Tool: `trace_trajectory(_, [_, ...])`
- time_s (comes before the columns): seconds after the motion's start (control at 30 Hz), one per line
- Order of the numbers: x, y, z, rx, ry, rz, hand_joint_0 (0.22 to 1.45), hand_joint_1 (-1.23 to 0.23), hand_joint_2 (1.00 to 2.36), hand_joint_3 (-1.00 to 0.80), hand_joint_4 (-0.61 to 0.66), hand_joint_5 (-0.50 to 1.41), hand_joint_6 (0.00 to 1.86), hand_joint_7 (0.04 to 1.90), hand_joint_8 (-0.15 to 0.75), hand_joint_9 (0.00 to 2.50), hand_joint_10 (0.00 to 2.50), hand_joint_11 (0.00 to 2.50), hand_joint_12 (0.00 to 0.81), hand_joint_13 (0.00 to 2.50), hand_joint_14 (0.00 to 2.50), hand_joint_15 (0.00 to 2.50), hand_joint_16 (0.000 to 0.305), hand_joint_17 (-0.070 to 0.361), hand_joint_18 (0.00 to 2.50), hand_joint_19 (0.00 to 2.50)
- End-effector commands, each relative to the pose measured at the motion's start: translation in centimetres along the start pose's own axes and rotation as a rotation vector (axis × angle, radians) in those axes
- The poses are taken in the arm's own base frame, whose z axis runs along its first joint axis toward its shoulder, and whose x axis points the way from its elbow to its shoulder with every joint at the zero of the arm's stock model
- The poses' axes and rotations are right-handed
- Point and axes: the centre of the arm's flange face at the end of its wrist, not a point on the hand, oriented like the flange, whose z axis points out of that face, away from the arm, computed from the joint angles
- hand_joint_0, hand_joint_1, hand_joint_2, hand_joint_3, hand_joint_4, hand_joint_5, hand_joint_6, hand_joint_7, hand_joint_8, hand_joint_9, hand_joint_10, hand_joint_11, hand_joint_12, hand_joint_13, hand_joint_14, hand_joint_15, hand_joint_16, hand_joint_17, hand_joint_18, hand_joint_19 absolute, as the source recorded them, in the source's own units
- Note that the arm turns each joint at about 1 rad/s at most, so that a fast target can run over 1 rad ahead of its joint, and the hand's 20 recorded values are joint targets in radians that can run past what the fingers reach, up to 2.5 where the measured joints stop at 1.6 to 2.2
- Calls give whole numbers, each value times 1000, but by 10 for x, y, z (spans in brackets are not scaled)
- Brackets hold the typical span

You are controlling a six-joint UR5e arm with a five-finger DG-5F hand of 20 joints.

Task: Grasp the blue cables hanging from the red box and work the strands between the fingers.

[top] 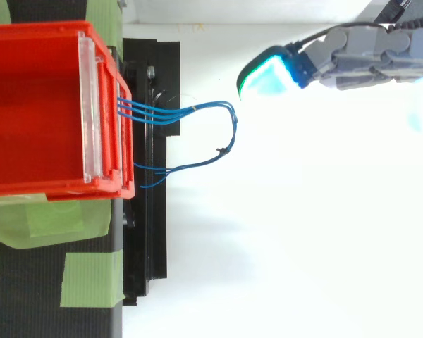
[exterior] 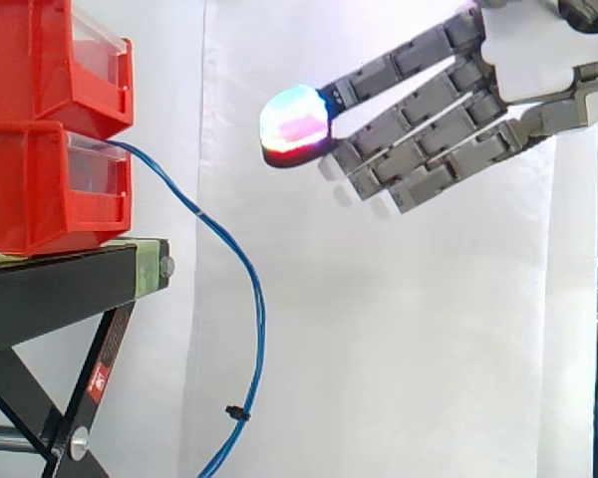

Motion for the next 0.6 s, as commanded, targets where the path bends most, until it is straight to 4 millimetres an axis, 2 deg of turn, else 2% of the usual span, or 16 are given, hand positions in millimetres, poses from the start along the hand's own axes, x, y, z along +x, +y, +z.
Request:
trace_trajectory(0.0, [-1,-9,-3,22,-22,-13,645,-229,1000,-1000,184,-340,6,690,308,0,0,36,395,0,3,185,71,159,0,195])
trace_trajectory(0.3, [-1,-45,-5,-16,-95,8,643,-233,1000,-1000,184,-338,6,684,307,0,1,31,390,0,3,182,70,157,0,177])
trace_trajectory(0.57, [0,-61,-5,-63,-141,20,642,-236,1000,-1000,181,-342,6,681,308,0,0,28,388,0,4,175,70,157,0,174])
